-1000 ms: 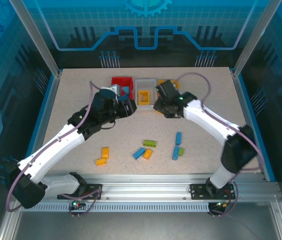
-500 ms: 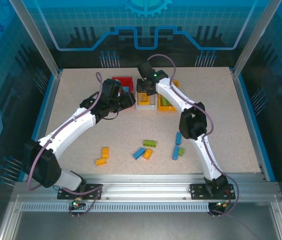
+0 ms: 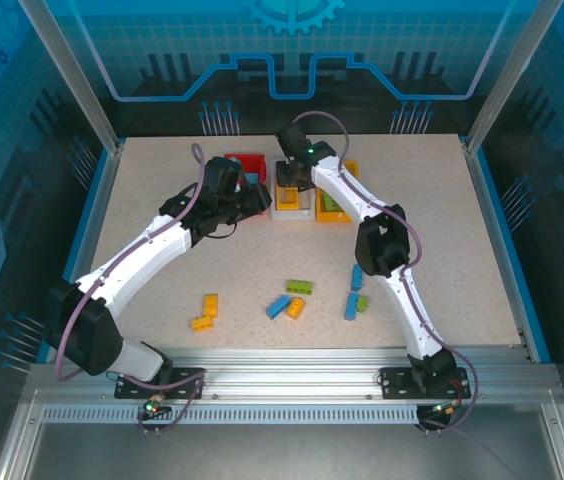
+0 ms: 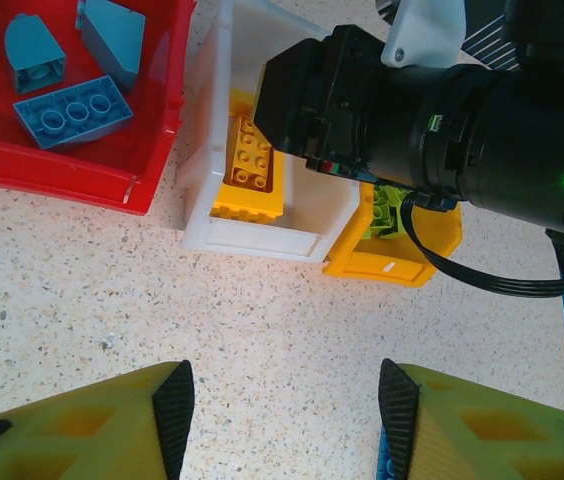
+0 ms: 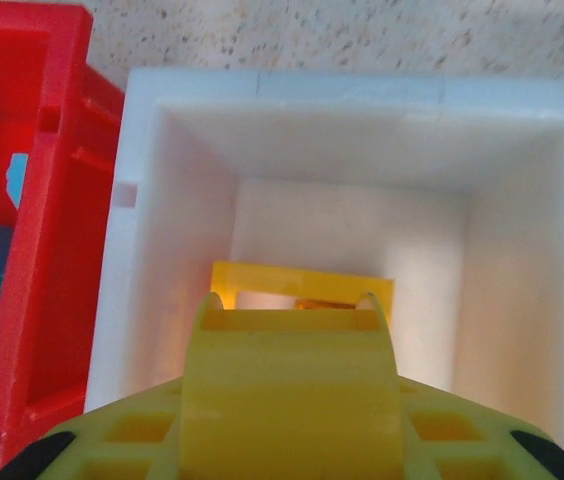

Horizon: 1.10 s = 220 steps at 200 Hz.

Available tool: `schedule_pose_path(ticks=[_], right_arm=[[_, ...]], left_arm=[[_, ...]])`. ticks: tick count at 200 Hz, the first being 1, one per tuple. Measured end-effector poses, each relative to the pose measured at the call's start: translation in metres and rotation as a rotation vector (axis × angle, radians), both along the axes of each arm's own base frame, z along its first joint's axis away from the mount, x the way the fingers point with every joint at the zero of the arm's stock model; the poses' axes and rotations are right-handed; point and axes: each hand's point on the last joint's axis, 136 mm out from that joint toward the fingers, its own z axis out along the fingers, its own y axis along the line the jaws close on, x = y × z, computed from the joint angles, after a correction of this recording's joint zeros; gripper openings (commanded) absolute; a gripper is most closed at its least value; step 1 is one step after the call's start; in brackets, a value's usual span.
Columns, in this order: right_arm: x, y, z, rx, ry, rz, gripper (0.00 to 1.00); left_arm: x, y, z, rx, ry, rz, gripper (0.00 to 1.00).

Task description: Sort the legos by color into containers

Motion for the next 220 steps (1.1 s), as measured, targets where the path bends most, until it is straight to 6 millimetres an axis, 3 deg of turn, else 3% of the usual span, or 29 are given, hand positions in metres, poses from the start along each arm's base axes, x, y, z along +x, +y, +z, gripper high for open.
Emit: schedule_pose_path(ticks=[39, 90, 112, 163, 220], right_arm=[[0.022, -0.008, 0.009, -0.131, -0.123, 0.060, 0.33], [0.037, -0.006, -0.011, -0.397, -0.219, 0.237, 0.37], [0.039, 0.000, -0.019, -0.491, -0.245, 0.296, 0.39], [0.046, -0.006, -0.022, -0.622, -0.274, 0.341, 0.62], [0.043, 0.003, -0.016, -0.656, -0.300, 0.370, 0.66]], left_arm=[[0.001, -0.002, 0.002, -0.007, -0.008, -0.008, 0.55], [0.002, -0.004, 0.004, -0.009, -0.025, -0.023, 0.55], [0.002, -0.005, 0.004, -0.011, -0.027, -0.031, 0.55], [0.001, -0.006, 0.001, -0.012, -0.021, -0.037, 0.55], [-0.002, -0.007, -0.003, -0.016, -0.010, -0.045, 0.55]])
